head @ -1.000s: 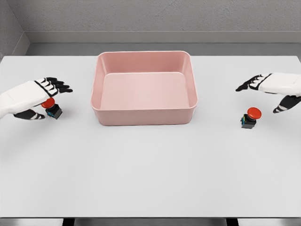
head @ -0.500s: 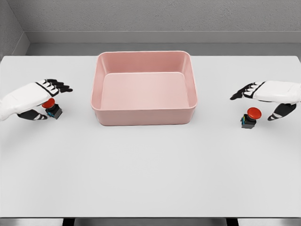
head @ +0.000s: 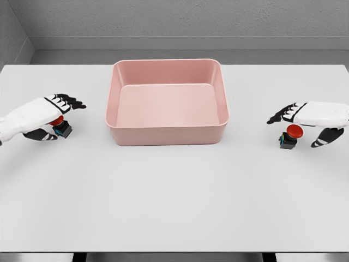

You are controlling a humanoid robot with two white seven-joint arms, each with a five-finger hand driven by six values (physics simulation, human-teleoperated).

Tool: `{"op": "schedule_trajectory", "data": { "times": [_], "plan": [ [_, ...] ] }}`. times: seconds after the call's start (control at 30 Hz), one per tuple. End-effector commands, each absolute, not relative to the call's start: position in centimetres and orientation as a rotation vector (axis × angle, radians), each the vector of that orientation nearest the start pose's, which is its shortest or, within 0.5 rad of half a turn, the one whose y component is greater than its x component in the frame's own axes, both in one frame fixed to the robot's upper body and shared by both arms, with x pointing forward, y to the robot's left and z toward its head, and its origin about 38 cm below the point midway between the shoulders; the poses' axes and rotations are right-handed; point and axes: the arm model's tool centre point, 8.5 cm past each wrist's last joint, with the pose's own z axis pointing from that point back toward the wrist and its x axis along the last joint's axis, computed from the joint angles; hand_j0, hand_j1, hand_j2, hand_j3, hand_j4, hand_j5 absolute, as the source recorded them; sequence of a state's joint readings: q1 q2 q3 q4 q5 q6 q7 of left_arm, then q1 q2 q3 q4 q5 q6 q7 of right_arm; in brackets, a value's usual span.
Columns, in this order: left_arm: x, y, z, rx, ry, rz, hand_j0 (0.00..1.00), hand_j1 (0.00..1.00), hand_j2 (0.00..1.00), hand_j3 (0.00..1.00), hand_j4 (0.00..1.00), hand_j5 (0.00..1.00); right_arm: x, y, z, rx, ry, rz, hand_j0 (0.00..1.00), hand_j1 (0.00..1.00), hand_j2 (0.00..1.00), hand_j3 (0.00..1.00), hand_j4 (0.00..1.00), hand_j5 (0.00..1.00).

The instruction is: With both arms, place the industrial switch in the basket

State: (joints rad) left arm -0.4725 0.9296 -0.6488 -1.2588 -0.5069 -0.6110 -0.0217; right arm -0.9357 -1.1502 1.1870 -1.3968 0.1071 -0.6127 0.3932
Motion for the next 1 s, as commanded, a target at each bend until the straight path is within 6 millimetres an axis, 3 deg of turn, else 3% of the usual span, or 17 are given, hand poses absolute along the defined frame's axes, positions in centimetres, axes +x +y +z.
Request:
{"op": "schedule_trajectory", "data": {
  "times": [0.0, 0.1, 0.13, 0.3, 0.37, 0.77, 0.97],
  "plan": [
    [41.2, 39.6, 15.1, 0.595, -1.445, -1.817, 0.96, 0.96, 0.96, 0.96, 0.96, 0.96, 40.8, -38.7, 21.6, -0.28, -1.178, 2.052, 1.0, 1.0, 1.0, 1.0, 1.0, 1.0],
    [41.1, 39.7, 15.0, 0.594, -1.443, -1.814, 0.88, 0.88, 0.88, 0.88, 0.88, 0.88, 40.8, -38.9, 21.5, -0.281, -1.169, 2.051, 1.0, 1.0, 1.0, 1.0, 1.0, 1.0],
    [41.1, 39.8, 15.1, 0.596, -1.442, -1.813, 0.81, 0.81, 0.81, 0.81, 0.81, 0.81, 40.9, -39.0, 21.4, -0.283, -1.167, 2.049, 1.0, 1.0, 1.0, 1.0, 1.0, 1.0],
    [41.0, 40.2, 15.1, 0.6, -1.433, -1.81, 0.69, 0.69, 0.69, 0.69, 0.69, 0.69, 41.0, -39.3, 21.3, -0.294, -1.155, 2.052, 1.0, 1.0, 1.0, 1.0, 1.0, 1.0],
    [41.0, 40.3, 15.2, 0.603, -1.436, -1.804, 0.5, 0.5, 0.5, 0.5, 0.5, 0.5, 41.0, -39.2, 21.2, -0.293, -1.152, 2.056, 1.0, 1.0, 1.0, 1.0, 1.0, 1.0],
    [41.5, 40.3, 16.5, 0.622, -1.471, -1.783, 0.46, 0.46, 0.46, 0.46, 0.46, 0.46, 41.8, -37.7, 19.4, -0.266, -1.148, 2.076, 1.0, 1.0, 1.0, 1.0, 1.0, 1.0],
    [42.2, 37.4, 20.6, 0.636, -1.6, -1.825, 0.46, 0.46, 0.46, 0.46, 0.46, 0.46, 41.9, -38.1, 19.5, -0.277, -1.138, 2.071, 0.97, 0.97, 0.97, 0.97, 0.97, 0.97]
  ]
}}
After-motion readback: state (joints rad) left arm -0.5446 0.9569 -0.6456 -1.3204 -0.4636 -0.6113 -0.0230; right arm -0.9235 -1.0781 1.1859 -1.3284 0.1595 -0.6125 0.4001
